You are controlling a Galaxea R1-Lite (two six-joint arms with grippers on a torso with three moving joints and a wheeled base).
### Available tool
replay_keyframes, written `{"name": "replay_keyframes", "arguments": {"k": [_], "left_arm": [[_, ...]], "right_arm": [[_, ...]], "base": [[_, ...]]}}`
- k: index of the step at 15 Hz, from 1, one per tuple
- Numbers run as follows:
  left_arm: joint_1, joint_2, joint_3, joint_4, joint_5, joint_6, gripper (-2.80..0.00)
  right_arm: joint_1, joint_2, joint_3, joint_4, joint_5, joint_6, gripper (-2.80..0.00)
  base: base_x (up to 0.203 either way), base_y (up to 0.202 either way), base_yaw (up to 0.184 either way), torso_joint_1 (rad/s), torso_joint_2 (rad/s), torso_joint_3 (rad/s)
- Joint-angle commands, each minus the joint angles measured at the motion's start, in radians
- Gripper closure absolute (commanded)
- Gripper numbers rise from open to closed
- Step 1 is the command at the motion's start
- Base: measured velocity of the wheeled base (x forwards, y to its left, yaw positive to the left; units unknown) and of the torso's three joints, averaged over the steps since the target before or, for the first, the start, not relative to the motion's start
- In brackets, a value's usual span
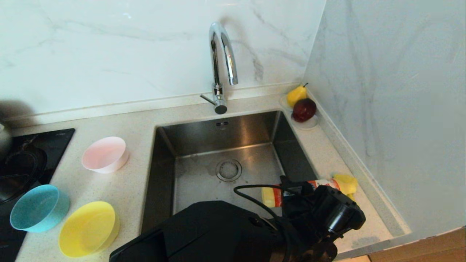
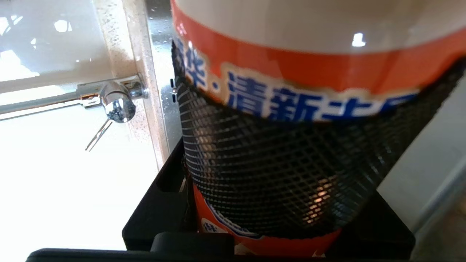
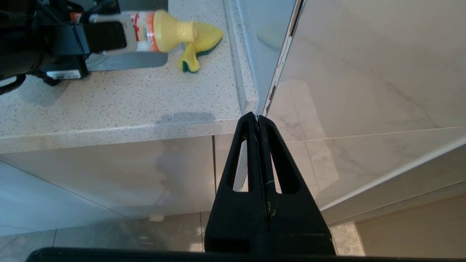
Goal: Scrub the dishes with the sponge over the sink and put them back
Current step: Squeeze it onto the sponge, then place the dish soap on the table
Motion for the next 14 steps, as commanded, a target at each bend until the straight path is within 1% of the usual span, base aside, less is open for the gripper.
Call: {"name": "replay_keyframes", "arguments": {"k": [1,2,6,8,10,11,14], "left_arm": [[0.002,0.001,-0.02,-0.01,0.007,0.0,0.0],[0.002,-0.004,-0.021,-0.012,0.007,-0.01,0.0],[0.002,-0.041,-0.004,-0.03,0.004,-0.101,0.0],[0.002,-0.063,-0.001,-0.036,0.002,-0.16,0.0],[0.001,-0.083,-0.001,-0.039,0.001,-0.254,0.0],[0.002,-0.096,-0.002,-0.04,0.004,-0.288,0.0],[0.008,-0.126,-0.037,-0.042,-0.008,-0.337,0.0]], "right_arm": [[0.0,0.0,0.002,0.0,-0.001,-0.001,0.0],[0.0,0.0,0.0,0.0,0.0,-0.001,0.0],[0.0,0.0,0.0,0.0,0.0,-0.001,0.0],[0.0,0.0,0.0,0.0,-0.001,-0.001,0.0],[0.0,0.0,0.002,0.0,0.0,-0.001,0.0],[0.0,0.0,0.001,0.0,-0.001,-0.001,0.0],[0.0,0.0,0.002,0.0,-0.001,-0.001,0.0]], "base": [[0.0,0.0,0.0,0.0,0.0,0.0],[0.0,0.0,0.0,0.0,0.0,0.0],[0.0,0.0,0.0,0.0,0.0,0.0],[0.0,0.0,0.0,0.0,0.0,0.0],[0.0,0.0,0.0,0.0,0.0,0.0],[0.0,0.0,0.0,0.0,0.0,0.0],[0.0,0.0,0.0,0.0,0.0,0.0]]}}
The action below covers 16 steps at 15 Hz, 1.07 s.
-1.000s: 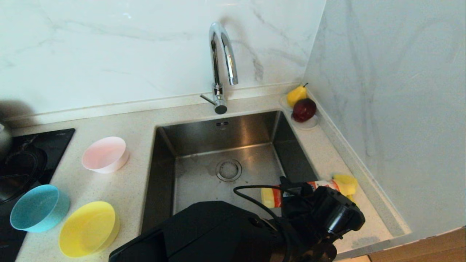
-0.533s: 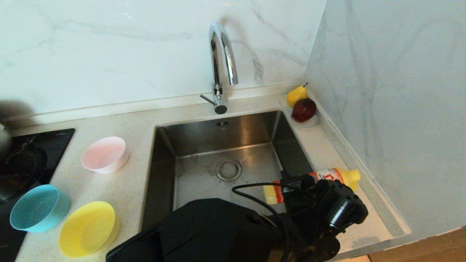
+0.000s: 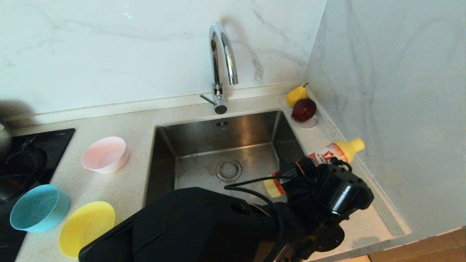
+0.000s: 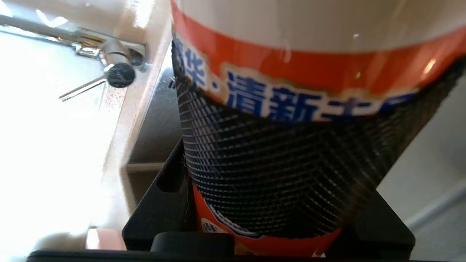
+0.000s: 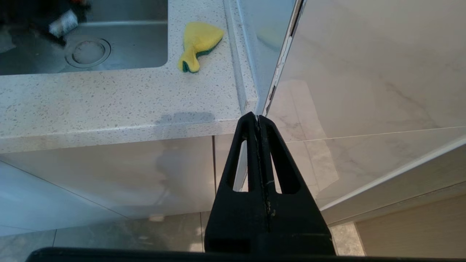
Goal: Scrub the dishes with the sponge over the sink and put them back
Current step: Place the dish soap on the table
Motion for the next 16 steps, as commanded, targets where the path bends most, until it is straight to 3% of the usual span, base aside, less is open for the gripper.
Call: {"name": "replay_keyframes", "arguments": {"k": [1,3,10,14,16], "left_arm": [[0.013,-0.037,-0.041,-0.005,0.004,-0.023,0.0],[0.025,-0.068,-0.069,-0.004,-0.016,-0.05,0.0],[0.043,-0.138,-0.178,-0.041,-0.292,-0.197,0.0],[0.05,-0.165,-0.178,-0.194,-0.348,-0.213,0.0],[0.053,-0.196,-0.179,-0.215,-0.366,-0.214,0.0]], "right_arm": [[0.0,0.0,0.001,0.0,0.0,-0.001,0.0],[0.0,0.0,0.002,0.0,0.001,-0.001,0.0],[0.0,0.0,0.0,0.0,0.0,-0.001,0.0],[0.0,0.0,0.001,0.0,0.001,-0.001,0.0],[0.0,0.0,0.001,0.0,0.001,-0.001,0.0]], "base": [[0.0,0.0,0.0,0.0,0.0,0.0],[0.0,0.0,0.0,0.0,0.0,0.0],[0.0,0.0,0.0,0.0,0.0,0.0],[0.0,0.0,0.0,0.0,0.0,0.0],[0.0,0.0,0.0,0.0,0.0,0.0]]}}
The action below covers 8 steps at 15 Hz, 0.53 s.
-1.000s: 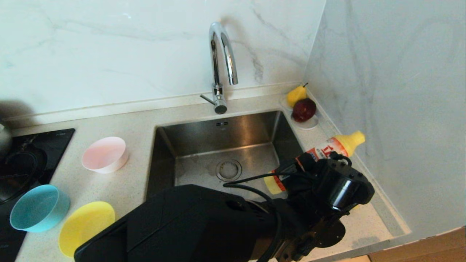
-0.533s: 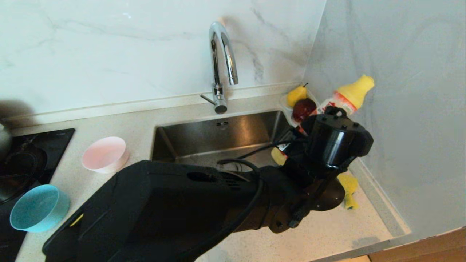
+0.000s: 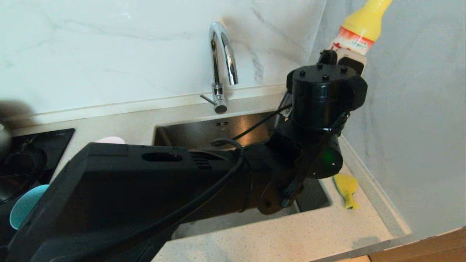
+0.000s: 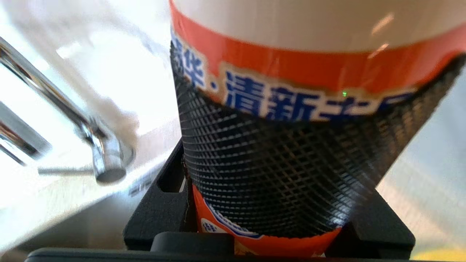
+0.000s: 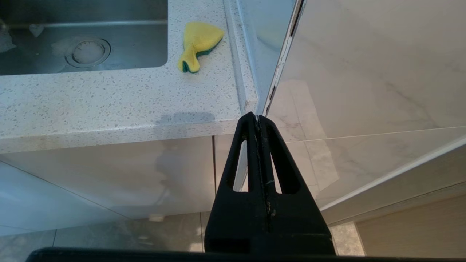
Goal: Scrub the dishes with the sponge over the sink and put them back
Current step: Place the dish soap on the table
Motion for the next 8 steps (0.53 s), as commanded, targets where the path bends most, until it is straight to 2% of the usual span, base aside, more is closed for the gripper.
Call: {"name": "replay_keyframes", "arguments": {"k": [1,8], "left_arm": [[0.007,-0.05,-0.001,-0.006,-0.014,-0.001,0.0],[0.024,-0.153,-0.001,-0.07,-0.078,-0.021,0.0]], "right_arm": [[0.0,0.0,0.001,0.0,0.001,-0.001,0.0],[0.0,0.0,0.002,0.0,0.001,-0.001,0.0]], "base": [[0.0,0.0,0.0,0.0,0.0,0.0],[0.0,0.0,0.0,0.0,0.0,0.0]]}}
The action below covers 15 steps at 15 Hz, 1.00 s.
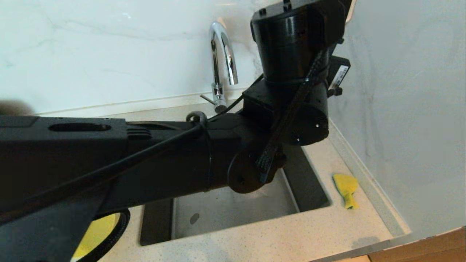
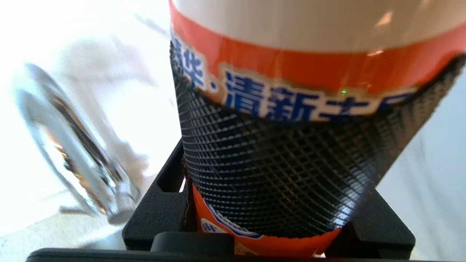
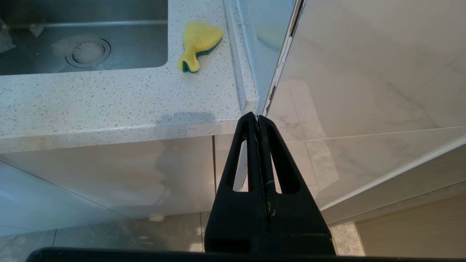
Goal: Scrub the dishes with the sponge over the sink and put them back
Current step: Place the dish soap on the table
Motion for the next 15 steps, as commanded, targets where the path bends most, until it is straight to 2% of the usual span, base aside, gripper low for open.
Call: {"name": "replay_keyframes", "arguments": {"k": [1,5,11,15], "left_arm": [[0.004,-0.054,0.0,-0.01,-0.006,0.003,0.0],[0.018,-0.117,0.0,-0.05,-0.026,0.0,0.0],[0.151,-0.218,0.001,-0.054,-0.024,-0.012,0.0],[0.275,-0.274,0.001,-0.055,-0.017,-0.019,0.0]], "right_arm": [[0.0,0.0,0.001,0.0,0.0,-0.001,0.0],[0.0,0.0,0.002,0.0,0.001,-0.001,0.0],[0.0,0.0,0.002,0.0,0.001,-0.001,0.0],[0.0,0.0,0.0,0.0,0.001,-0.001,0.0]], "base": [[0.0,0.0,0.0,0.0,0.0,0.0],[0.0,0.0,0.0,0.0,0.0,0.0],[0.0,0.0,0.0,0.0,0.0,0.0],[0.0,0.0,0.0,0.0,0.0,0.0]]}}
